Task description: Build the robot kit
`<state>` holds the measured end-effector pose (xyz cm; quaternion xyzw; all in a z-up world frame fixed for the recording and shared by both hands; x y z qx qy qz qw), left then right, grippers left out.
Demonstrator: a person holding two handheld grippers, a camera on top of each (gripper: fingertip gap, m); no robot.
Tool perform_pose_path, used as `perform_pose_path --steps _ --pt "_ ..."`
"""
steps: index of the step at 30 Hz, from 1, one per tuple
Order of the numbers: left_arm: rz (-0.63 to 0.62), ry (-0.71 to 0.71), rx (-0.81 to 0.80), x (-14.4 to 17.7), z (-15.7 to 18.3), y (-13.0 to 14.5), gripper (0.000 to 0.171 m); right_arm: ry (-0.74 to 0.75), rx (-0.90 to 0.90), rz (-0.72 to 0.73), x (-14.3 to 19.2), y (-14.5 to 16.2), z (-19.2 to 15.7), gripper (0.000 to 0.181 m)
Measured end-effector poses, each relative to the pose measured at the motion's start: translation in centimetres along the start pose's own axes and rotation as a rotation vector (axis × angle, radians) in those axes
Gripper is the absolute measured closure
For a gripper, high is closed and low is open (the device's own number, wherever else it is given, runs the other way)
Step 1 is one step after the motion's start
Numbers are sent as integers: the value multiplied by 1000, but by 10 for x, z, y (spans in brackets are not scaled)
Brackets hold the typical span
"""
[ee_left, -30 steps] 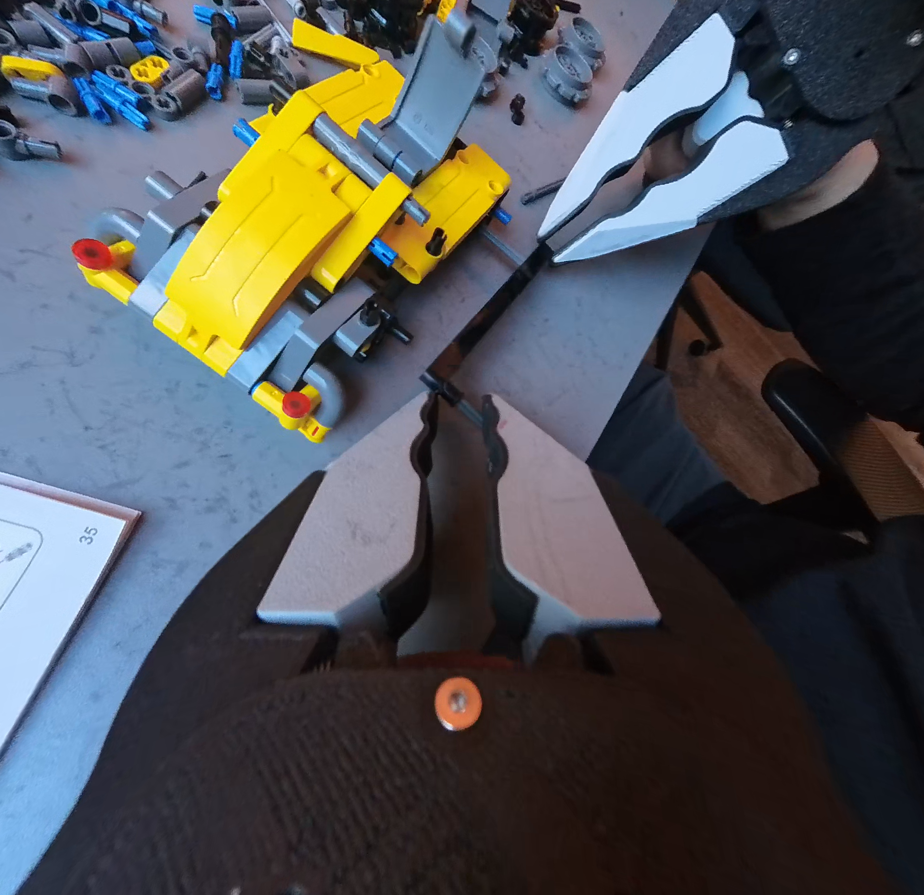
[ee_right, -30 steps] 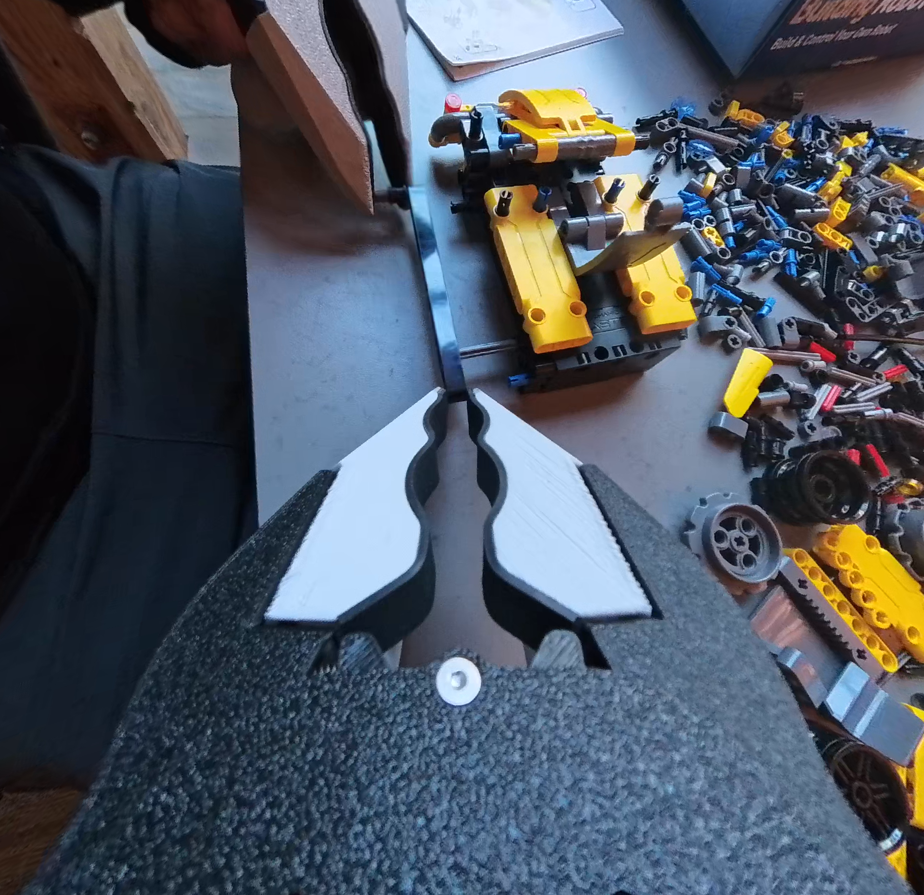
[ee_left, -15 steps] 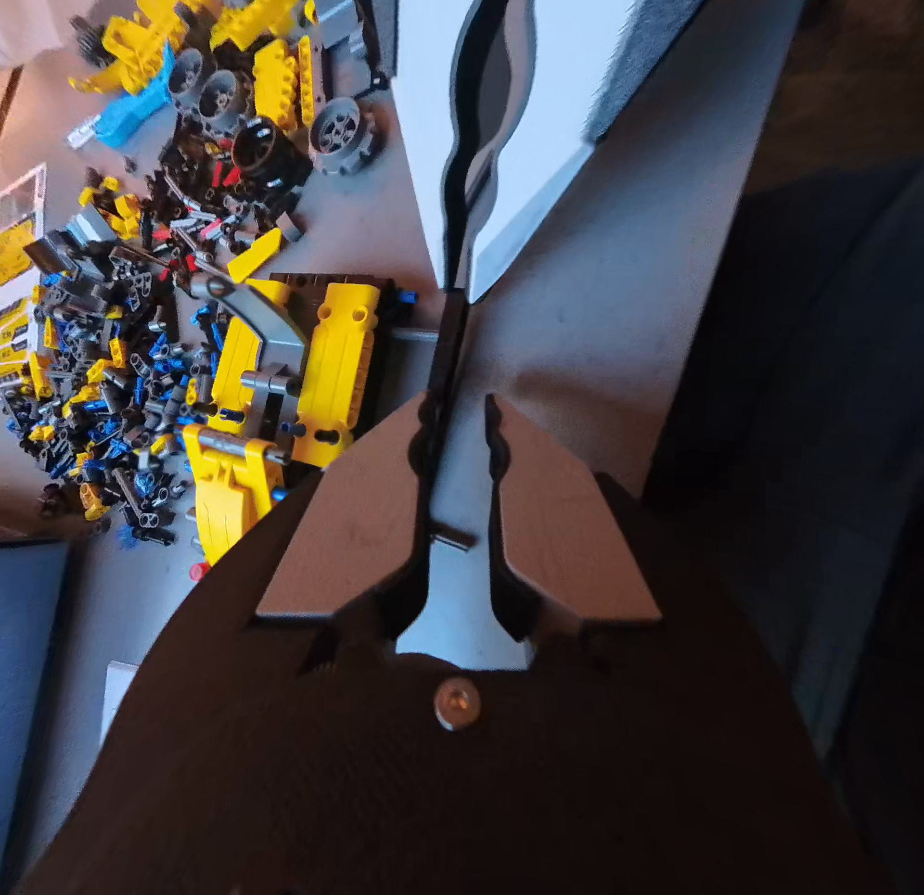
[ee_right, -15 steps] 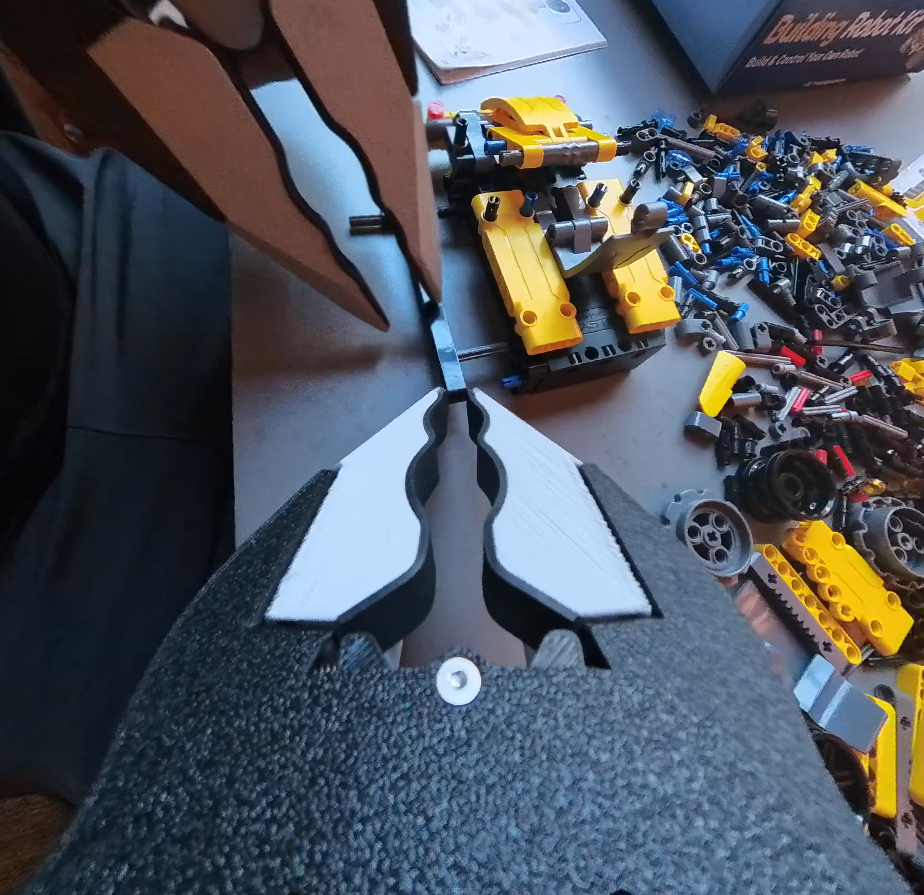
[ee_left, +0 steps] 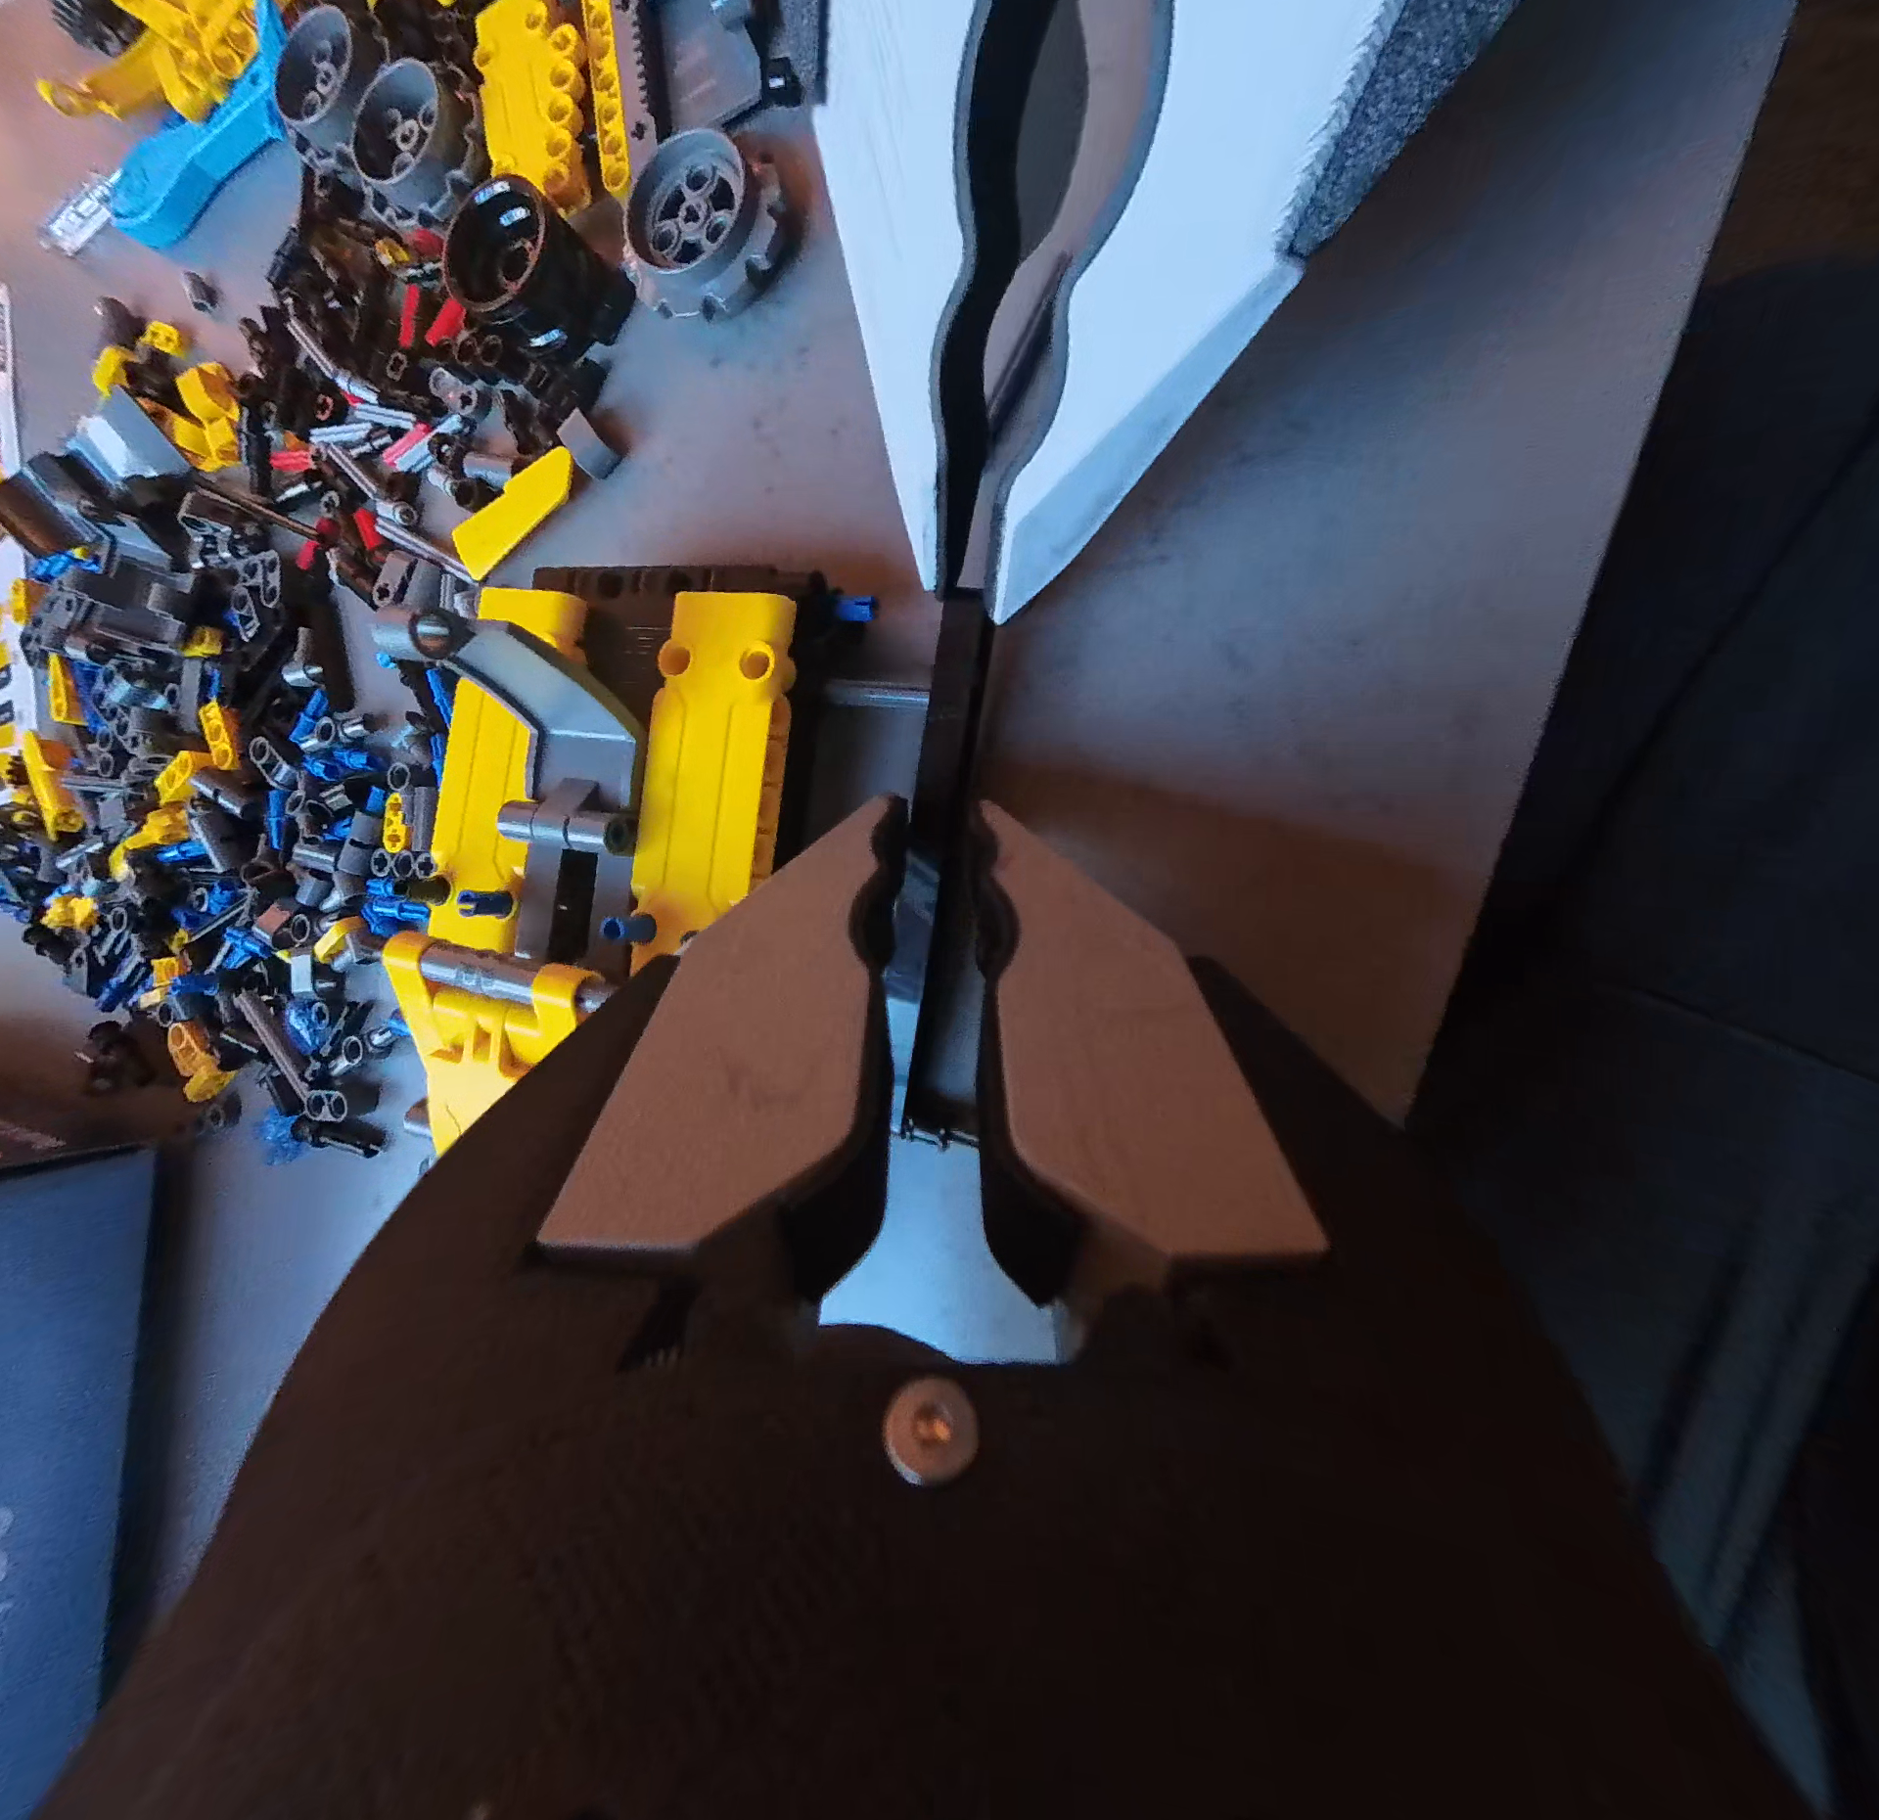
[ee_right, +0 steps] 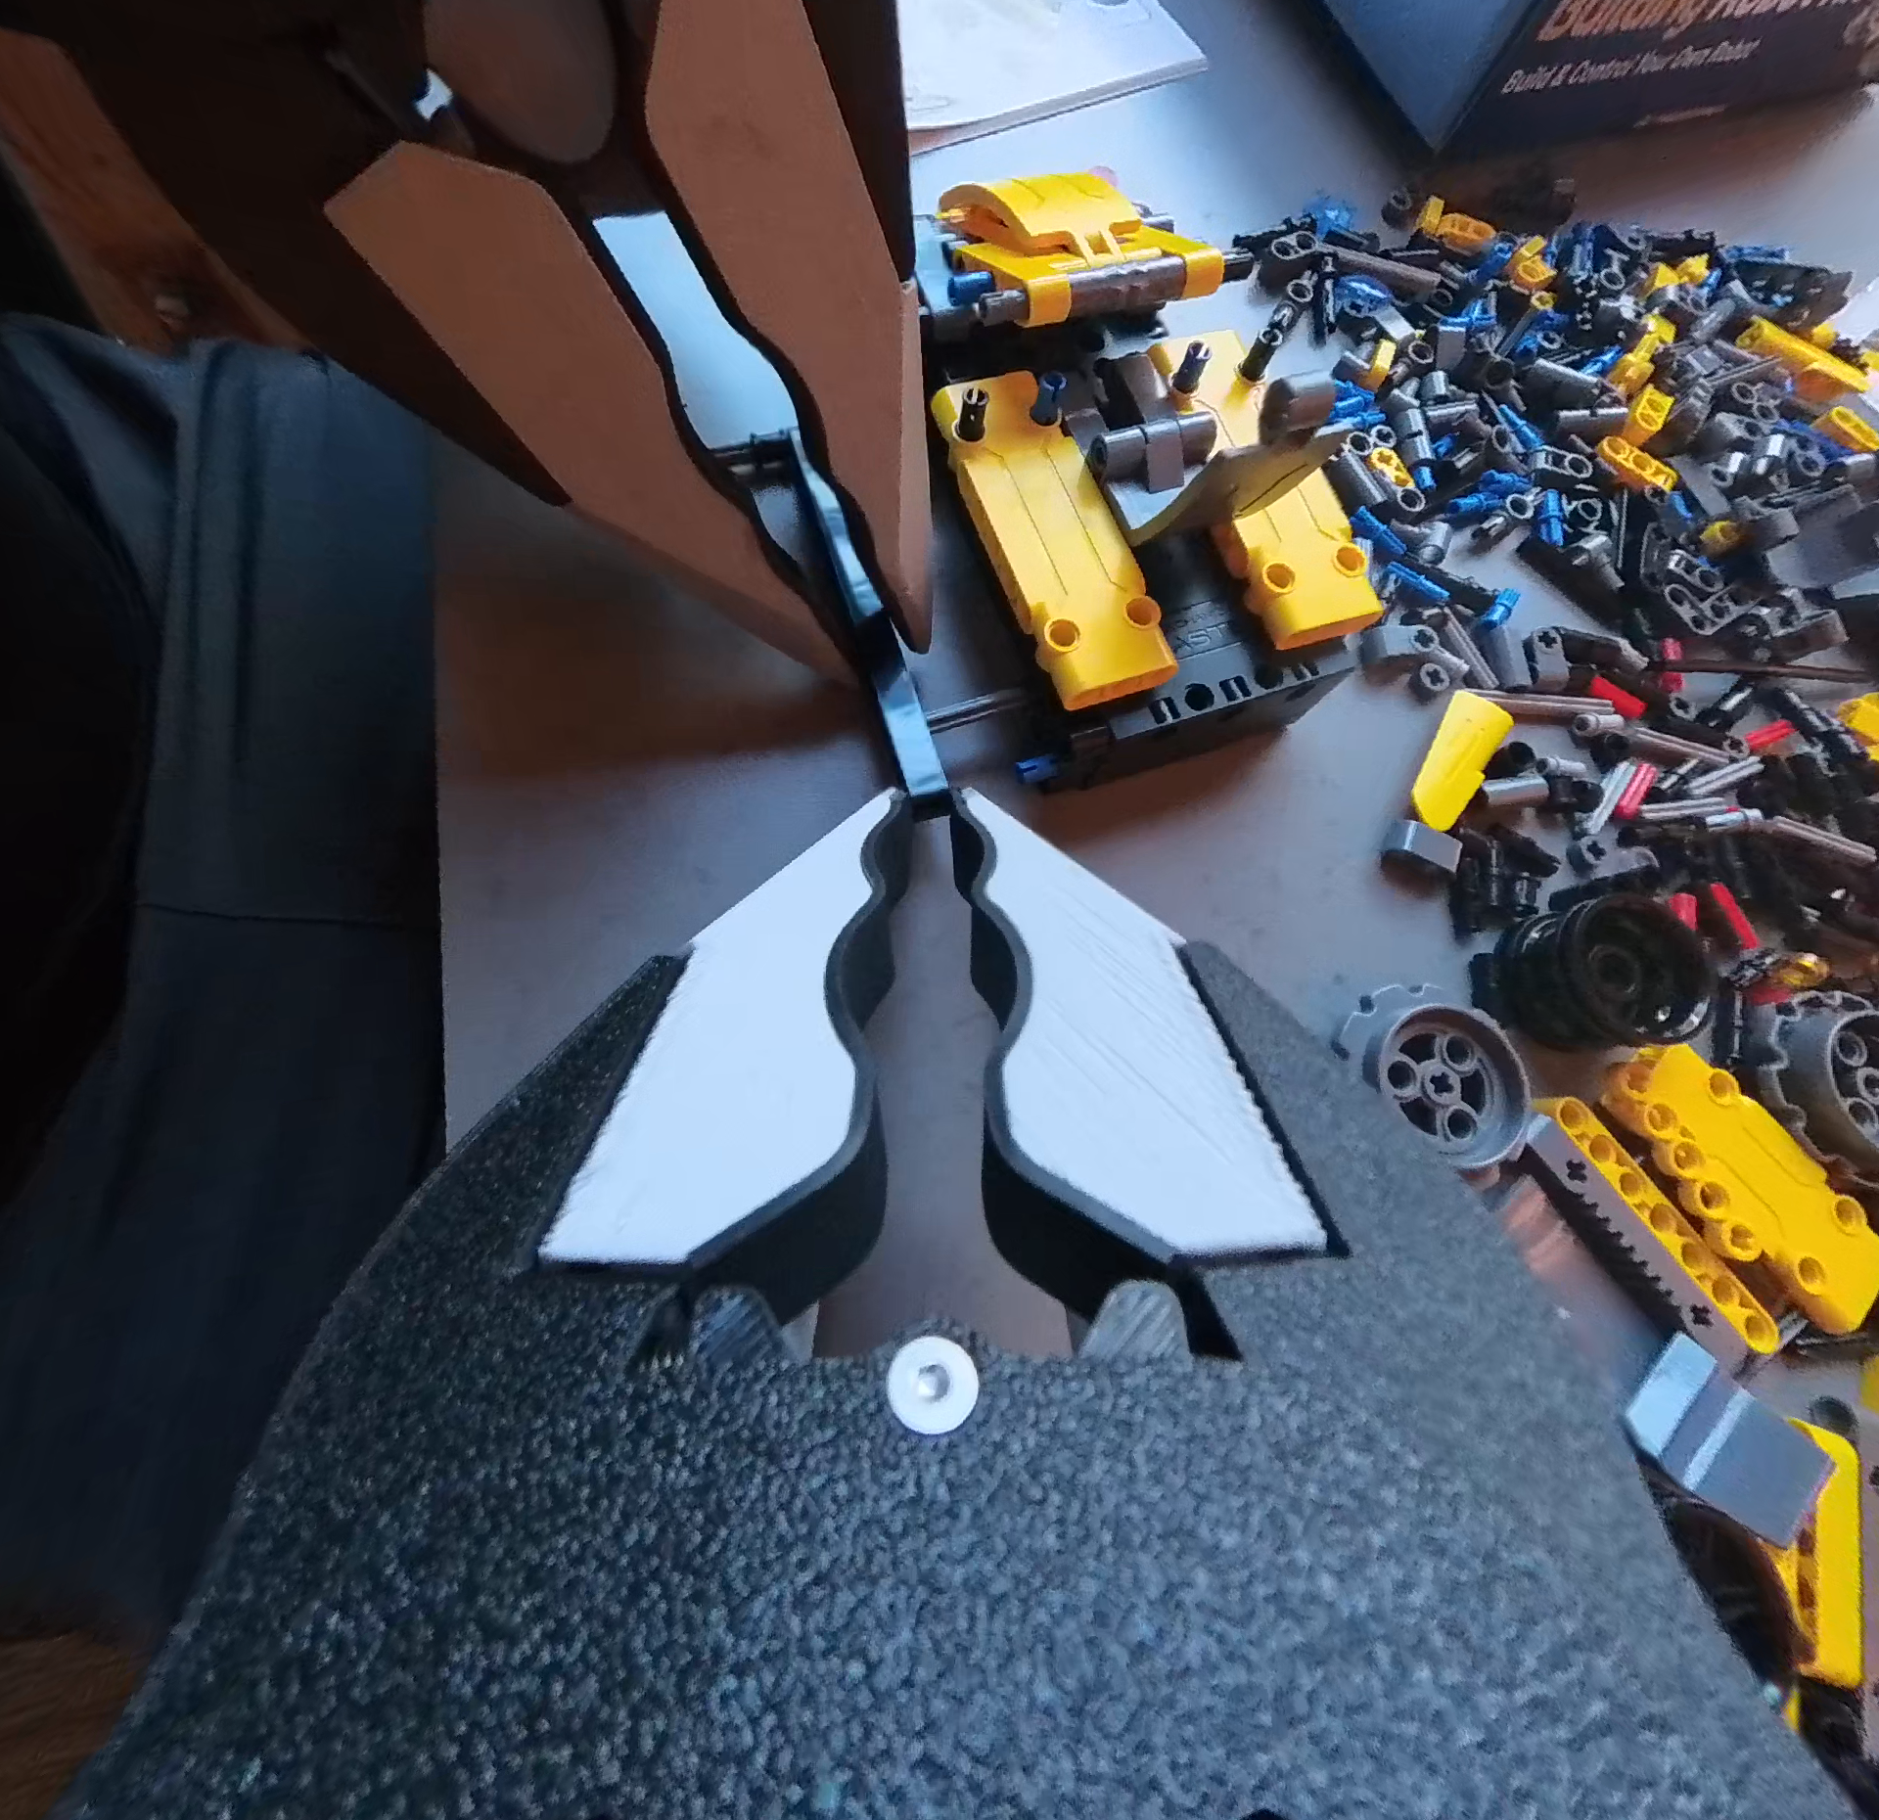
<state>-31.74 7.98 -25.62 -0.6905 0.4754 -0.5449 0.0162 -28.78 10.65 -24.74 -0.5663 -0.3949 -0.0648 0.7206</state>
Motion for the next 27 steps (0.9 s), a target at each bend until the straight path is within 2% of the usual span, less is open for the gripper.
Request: perform_pose_path --steps 2,4,5,8,9,11,15,18,23,27 --pt "3 -3 -2 0 0 0 165 -12 -3 -7 0 0 -1 173" --pt "0 8 5 0 0 0 165 -41 19 -24 3 1 -2 160" --pt "-5 14 7 0 0 0 165 -36 34 -26 7 0 1 148" --pt "-22 27 11 0 0 0 165 -42 43 30 19 -15 18 91" --pt "-25 26 10 -1 -1 0 165 -69 34 51 19 -22 24 83" --pt "-28 24 8 -1 -1 -1 165 -150 45 52 9 -29 29 80" --pt "-45 29 4 -1 -2 0 165 -151 137 -88 -20 -15 46 73" --pt "-58 36 6 -1 -3 0 166 -181 169 -115 -27 -14 48 68" --pt "-68 35 13 -3 -7 1 165 -282 171 -174 -33 -8 48 73" --pt "-81 29 12 -4 -11 2 165 -283 168 -174 -34 -9 51 82"
Point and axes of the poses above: each gripper's, where its closed fingertips meet, x back along the fingers, y out of its underside, z = x × y across the jaws, the point moved 1 cm from there along x, back along the fingers, and after that the axes turned 6 degrees about -y, right-handed, at the moved point
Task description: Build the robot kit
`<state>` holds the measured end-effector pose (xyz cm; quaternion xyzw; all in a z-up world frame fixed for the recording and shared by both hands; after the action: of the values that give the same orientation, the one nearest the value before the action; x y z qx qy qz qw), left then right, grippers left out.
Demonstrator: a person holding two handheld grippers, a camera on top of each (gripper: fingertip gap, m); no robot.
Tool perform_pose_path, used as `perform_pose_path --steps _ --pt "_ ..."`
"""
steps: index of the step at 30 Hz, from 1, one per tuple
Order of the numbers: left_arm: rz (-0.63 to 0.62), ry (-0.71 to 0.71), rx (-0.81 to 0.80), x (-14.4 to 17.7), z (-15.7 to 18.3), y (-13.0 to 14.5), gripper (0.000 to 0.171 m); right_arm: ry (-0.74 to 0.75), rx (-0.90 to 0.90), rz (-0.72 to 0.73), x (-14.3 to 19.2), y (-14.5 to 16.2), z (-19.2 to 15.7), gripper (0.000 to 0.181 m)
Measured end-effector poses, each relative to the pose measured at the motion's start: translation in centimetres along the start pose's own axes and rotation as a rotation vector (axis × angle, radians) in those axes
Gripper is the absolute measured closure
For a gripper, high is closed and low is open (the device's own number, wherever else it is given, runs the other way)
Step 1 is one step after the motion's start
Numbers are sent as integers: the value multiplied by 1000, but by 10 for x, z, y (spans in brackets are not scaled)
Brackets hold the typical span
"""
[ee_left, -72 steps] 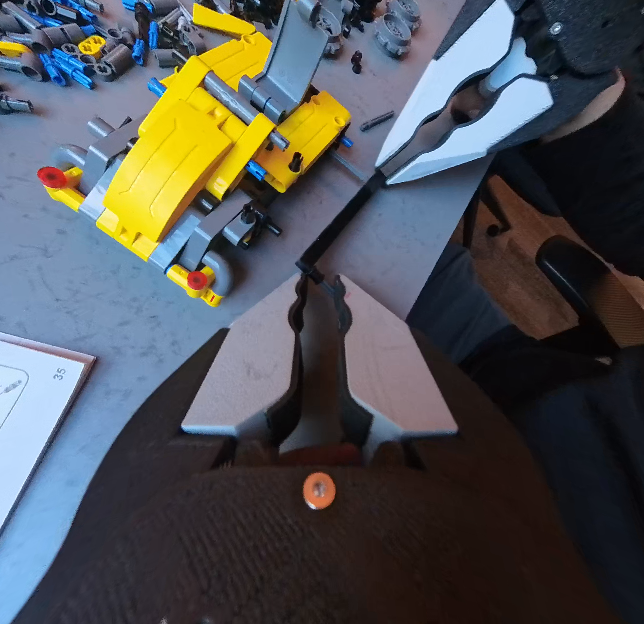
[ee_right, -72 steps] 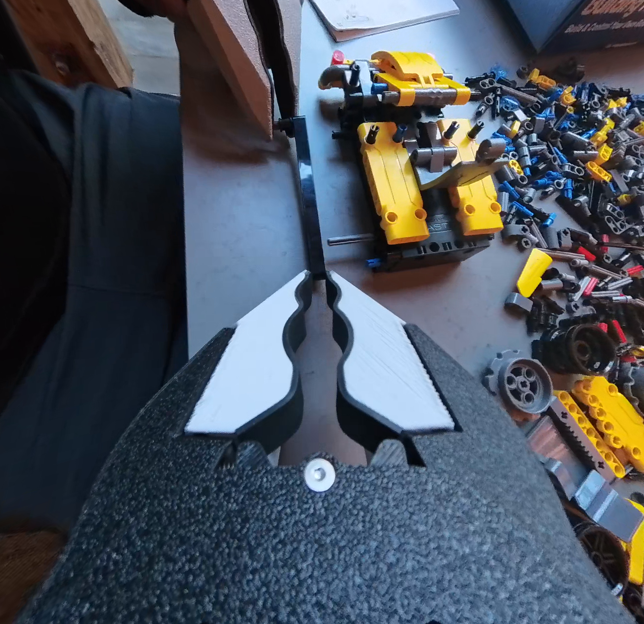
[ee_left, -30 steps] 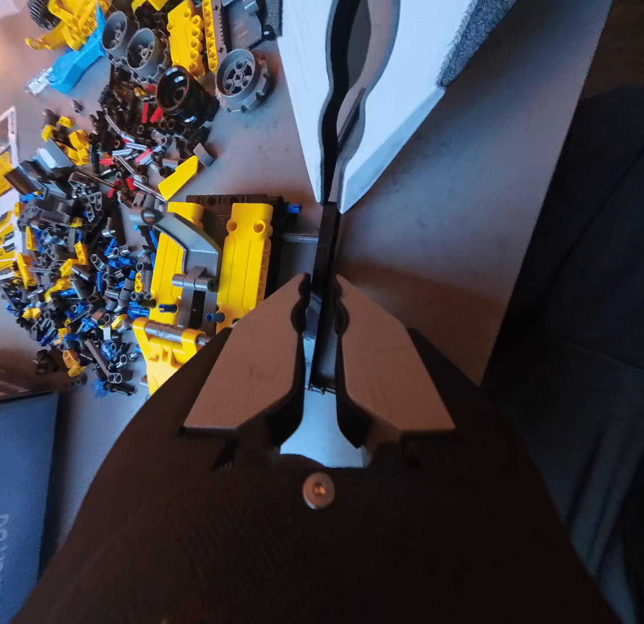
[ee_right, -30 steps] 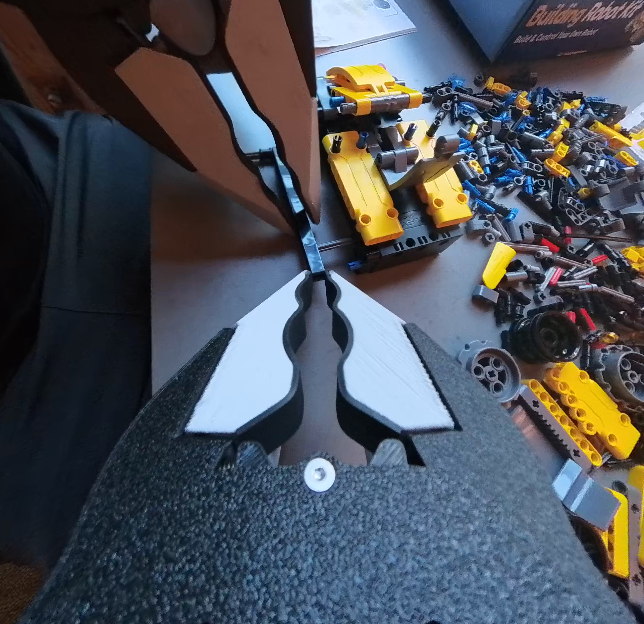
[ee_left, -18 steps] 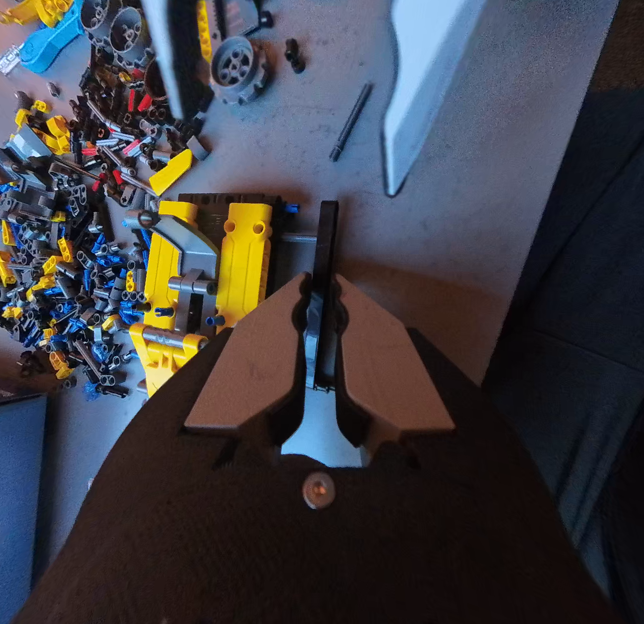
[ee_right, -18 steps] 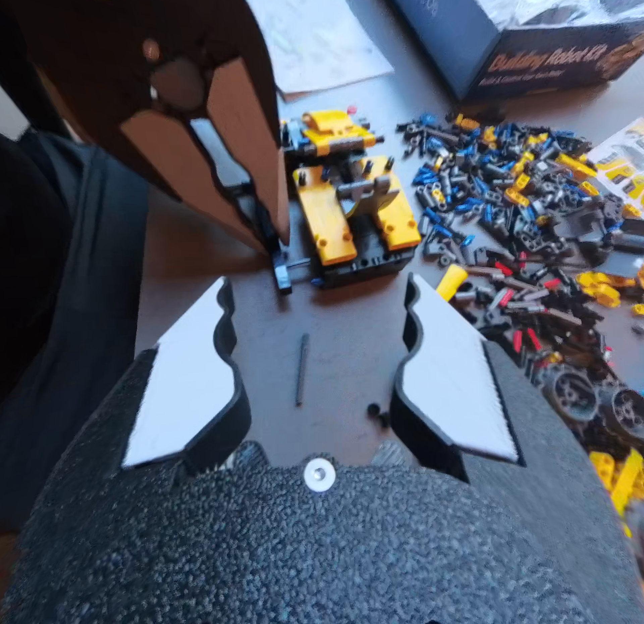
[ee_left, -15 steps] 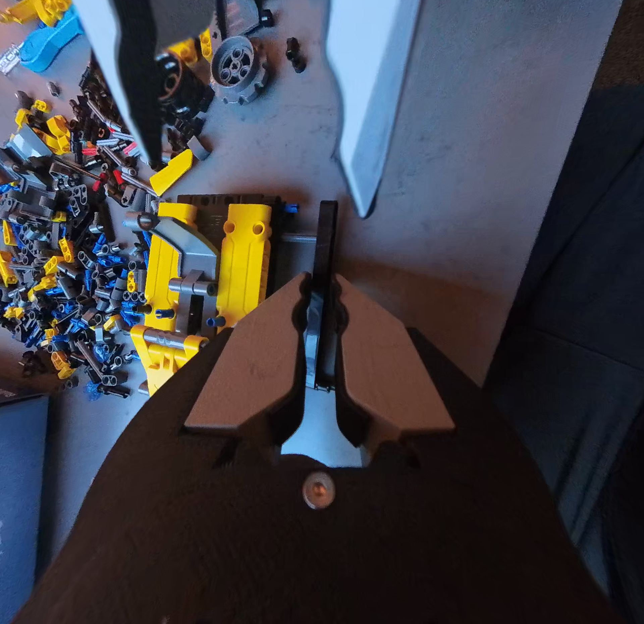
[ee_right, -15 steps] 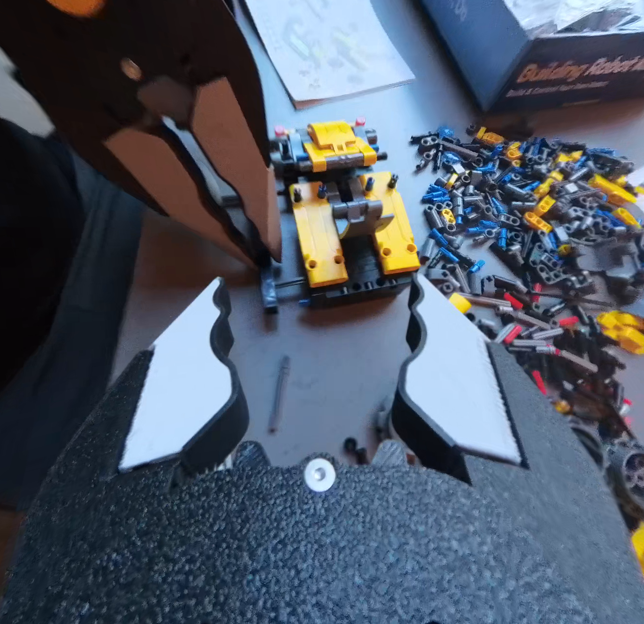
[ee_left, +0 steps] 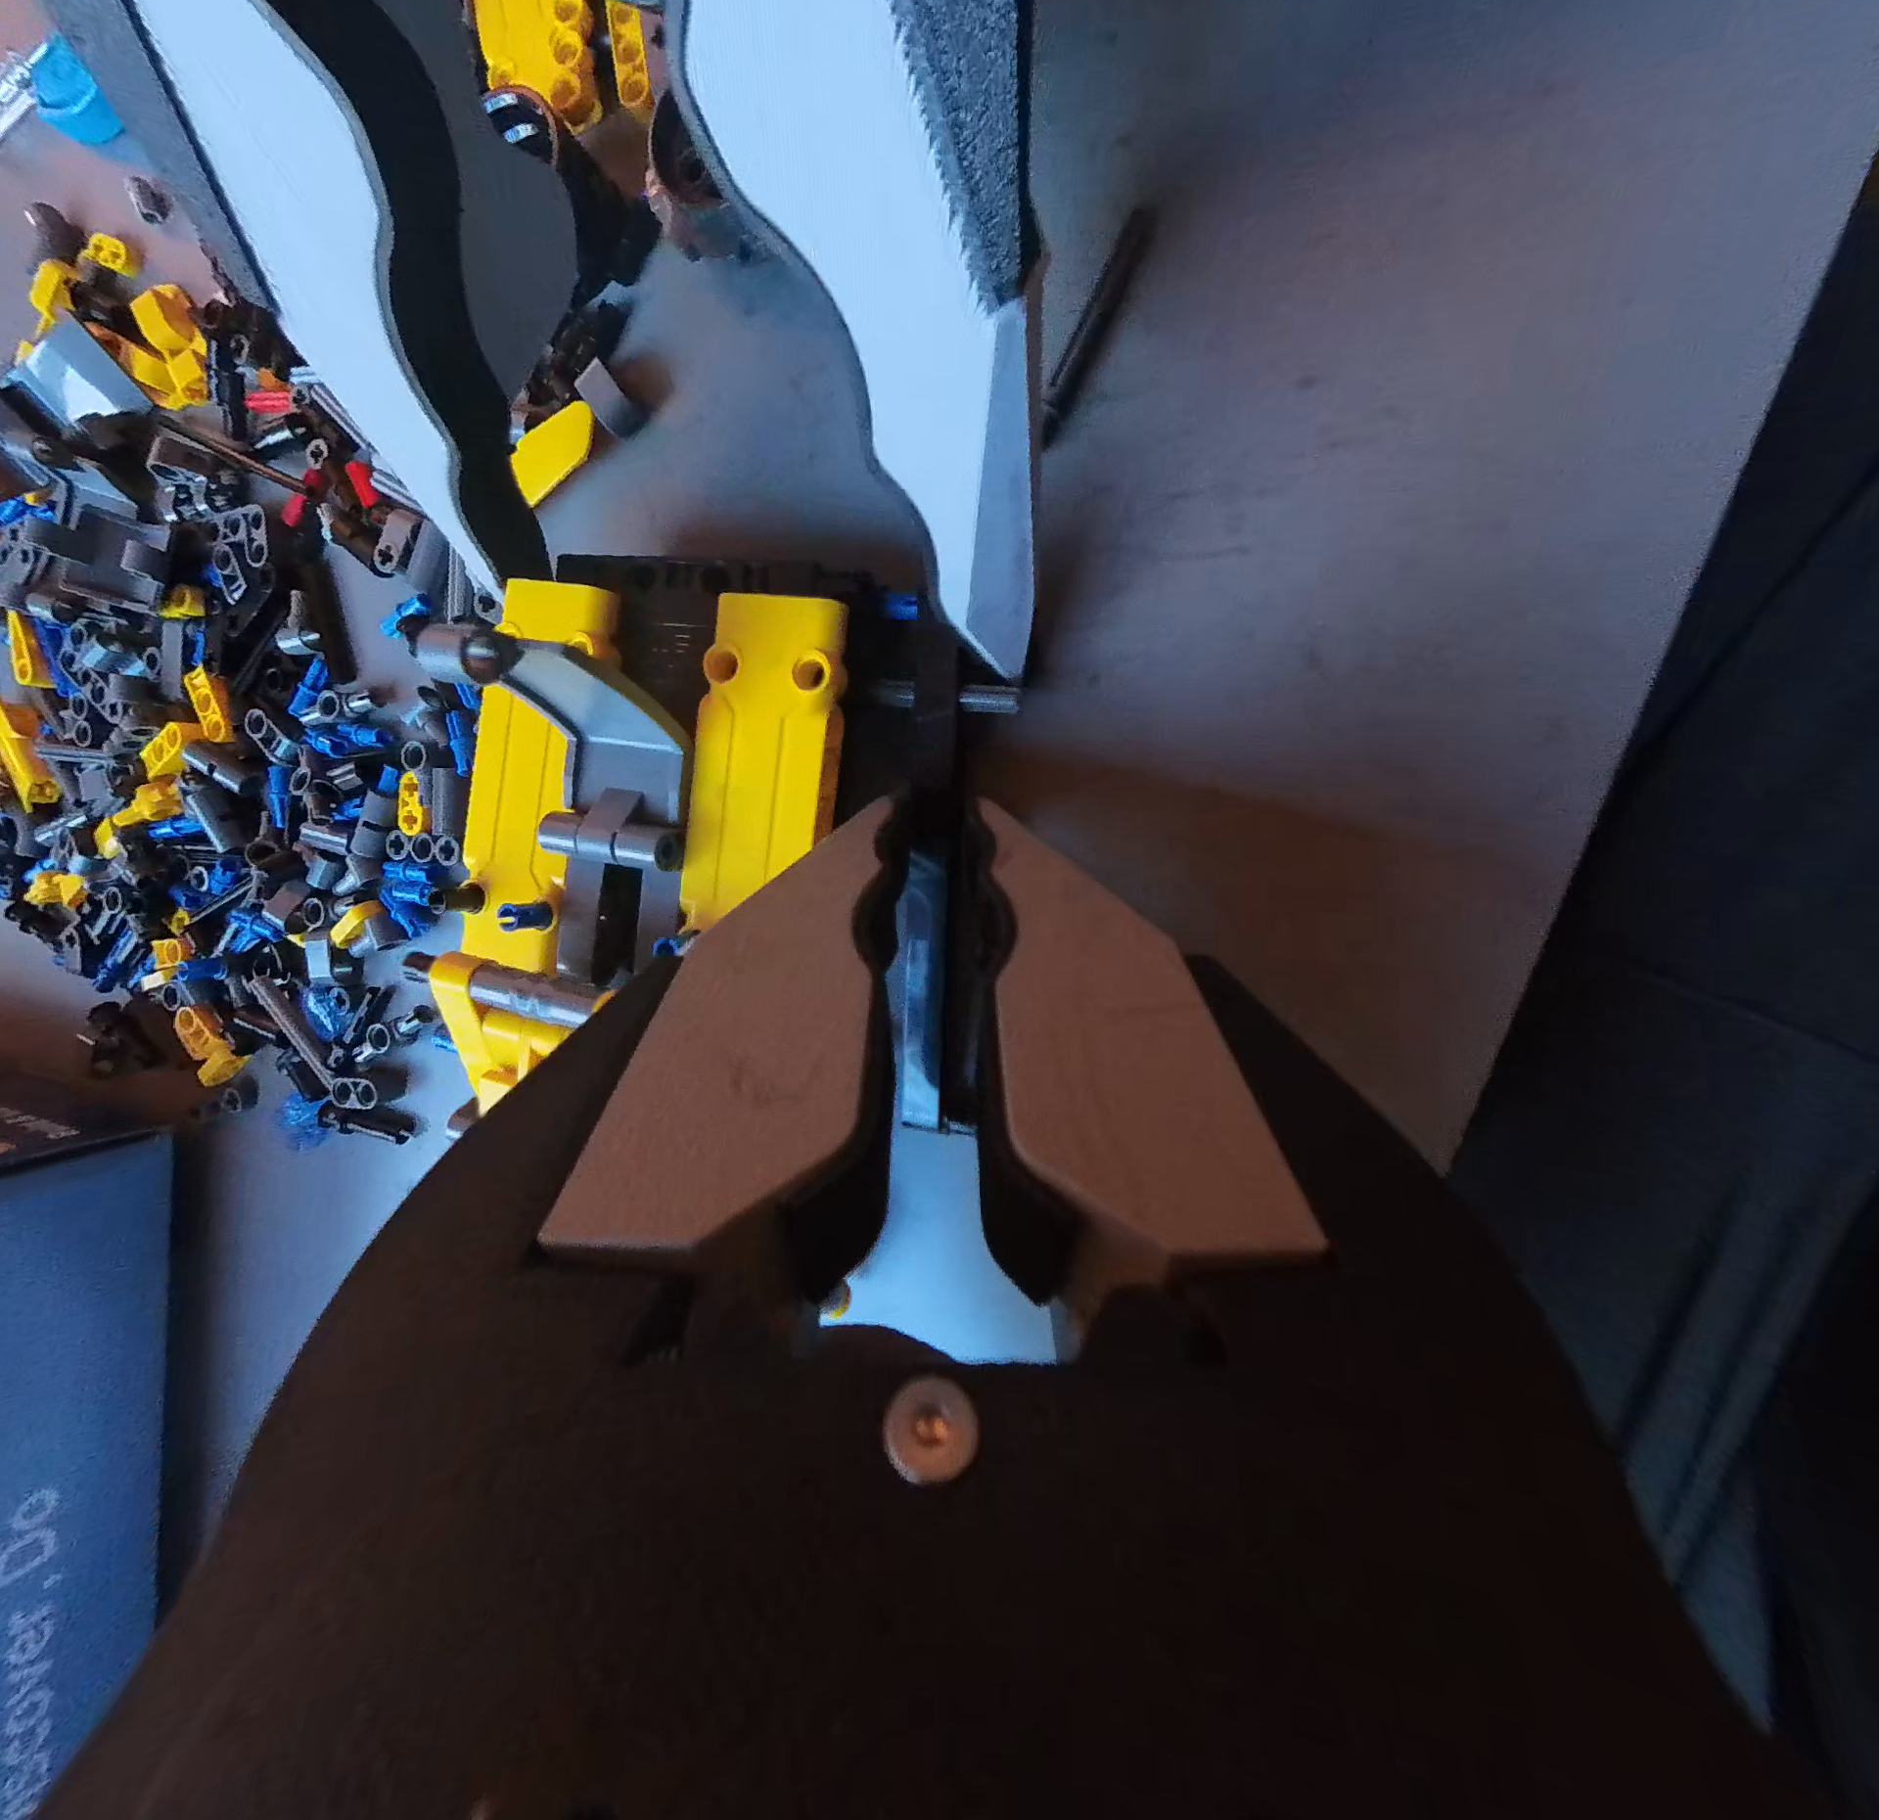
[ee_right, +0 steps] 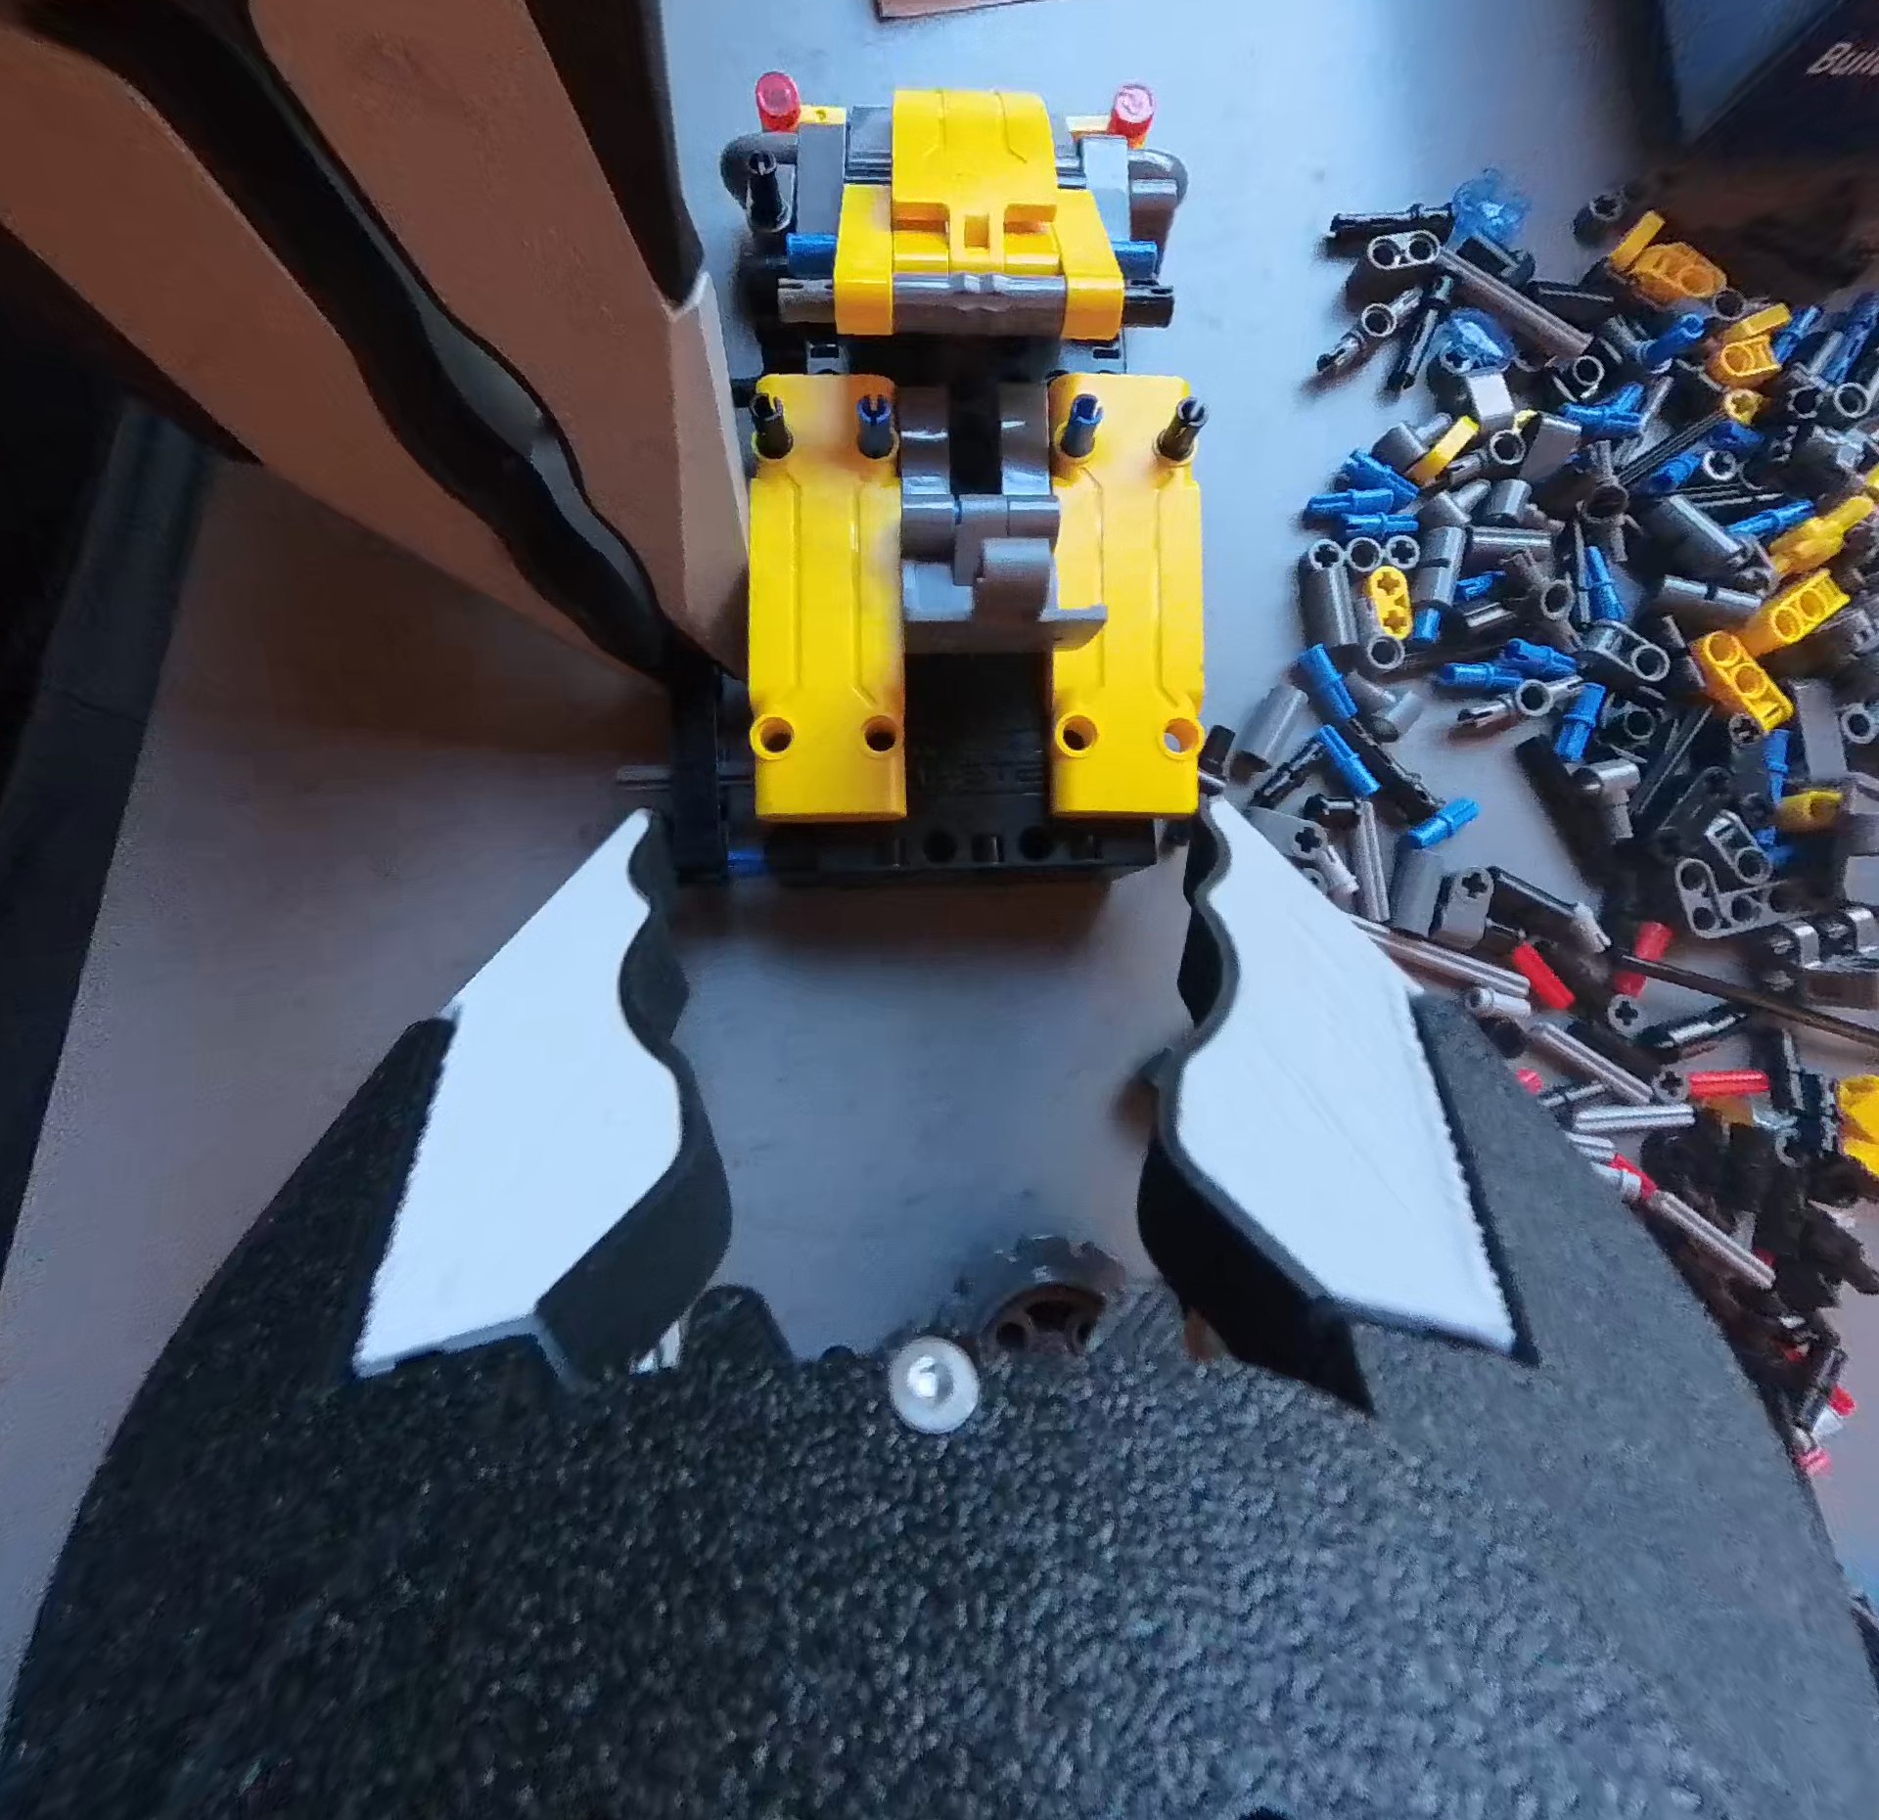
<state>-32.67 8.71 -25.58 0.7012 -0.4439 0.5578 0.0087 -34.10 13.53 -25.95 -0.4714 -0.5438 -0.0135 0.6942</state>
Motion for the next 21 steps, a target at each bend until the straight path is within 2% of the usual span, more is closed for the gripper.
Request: perform_pose_path --steps 10,15,21 --pt "-24 -2 -18 1 1 1 165 14 0 19 6 7 -8 85" --pt "-55 -36 -124 0 -1 2 165 24 -17 18 6 7 -6 84" --pt "-40 -35 -97 0 -2 2 165 57 -30 35 11 8 -7 86"
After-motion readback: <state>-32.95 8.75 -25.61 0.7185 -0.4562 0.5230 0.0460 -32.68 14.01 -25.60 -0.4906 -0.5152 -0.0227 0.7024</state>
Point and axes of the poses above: each gripper's, where its closed fingertips meet, x back along the fingers, y out of its underside, z = x × y across the jaws, the point moved 1 cm from there along x, back along the fingers, and after that the axes turned 6 degrees about -y, right-handed, at the moved point
